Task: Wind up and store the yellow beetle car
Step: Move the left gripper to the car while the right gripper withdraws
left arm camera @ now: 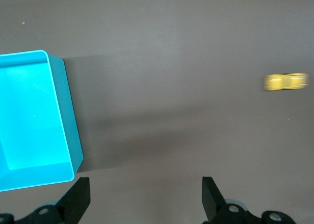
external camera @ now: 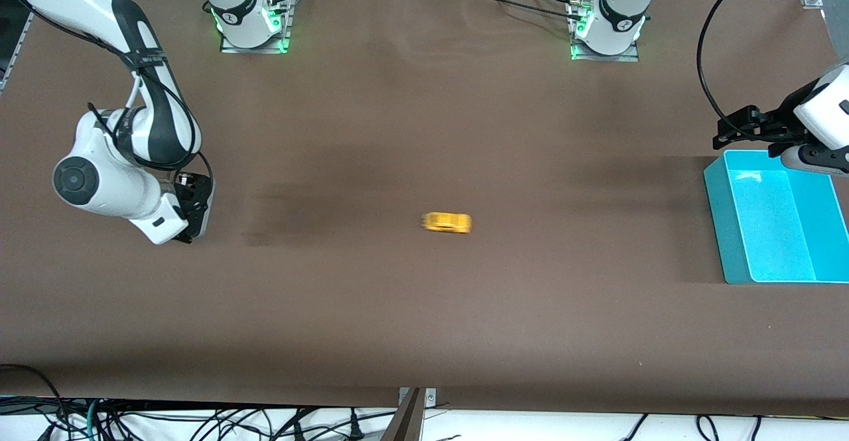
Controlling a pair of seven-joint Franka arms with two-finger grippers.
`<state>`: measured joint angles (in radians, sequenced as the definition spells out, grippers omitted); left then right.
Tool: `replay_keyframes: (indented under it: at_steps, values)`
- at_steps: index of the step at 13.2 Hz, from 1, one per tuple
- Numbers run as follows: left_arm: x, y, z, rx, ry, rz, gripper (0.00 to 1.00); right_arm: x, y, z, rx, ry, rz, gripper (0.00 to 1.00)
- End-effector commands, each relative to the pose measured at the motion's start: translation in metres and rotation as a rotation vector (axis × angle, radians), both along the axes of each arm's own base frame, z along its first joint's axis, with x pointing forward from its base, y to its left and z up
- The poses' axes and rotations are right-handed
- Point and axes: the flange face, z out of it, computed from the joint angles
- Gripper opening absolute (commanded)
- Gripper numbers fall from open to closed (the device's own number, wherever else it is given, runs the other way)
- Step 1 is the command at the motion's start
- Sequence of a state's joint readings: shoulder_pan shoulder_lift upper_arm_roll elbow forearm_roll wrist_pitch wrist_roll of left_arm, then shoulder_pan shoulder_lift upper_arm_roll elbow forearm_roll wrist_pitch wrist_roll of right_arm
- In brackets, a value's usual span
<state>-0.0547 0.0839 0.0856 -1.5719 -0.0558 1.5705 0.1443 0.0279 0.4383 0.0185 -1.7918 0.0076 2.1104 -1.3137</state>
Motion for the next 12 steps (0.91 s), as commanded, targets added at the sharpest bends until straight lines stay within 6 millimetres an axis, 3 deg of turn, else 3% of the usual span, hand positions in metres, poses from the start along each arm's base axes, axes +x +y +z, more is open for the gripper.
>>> replay_keyframes:
  at_steps: [1,5,7,9,12]
  values:
    - [0.005,-0.001,-0.011,0.004,0.020,-0.021,1.00,0.015,0.010,0.018,-0.005,-0.018,-0.107,1.00]
    - [0.012,-0.018,-0.045,0.016,0.082,-0.071,1.00,0.021,0.019,0.015,-0.002,-0.022,-0.108,1.00]
    - [0.018,-0.020,-0.063,-0.014,0.078,-0.300,1.00,0.022,0.027,0.020,-0.006,-0.031,-0.131,1.00]
    - [0.024,-0.018,-0.090,-0.052,0.081,-0.562,1.00,0.032,0.028,0.044,-0.005,-0.071,-0.170,1.00]
    - [0.025,-0.015,-0.134,-0.088,0.074,-0.818,1.00,0.043,0.025,0.081,-0.020,-0.101,-0.261,1.00]
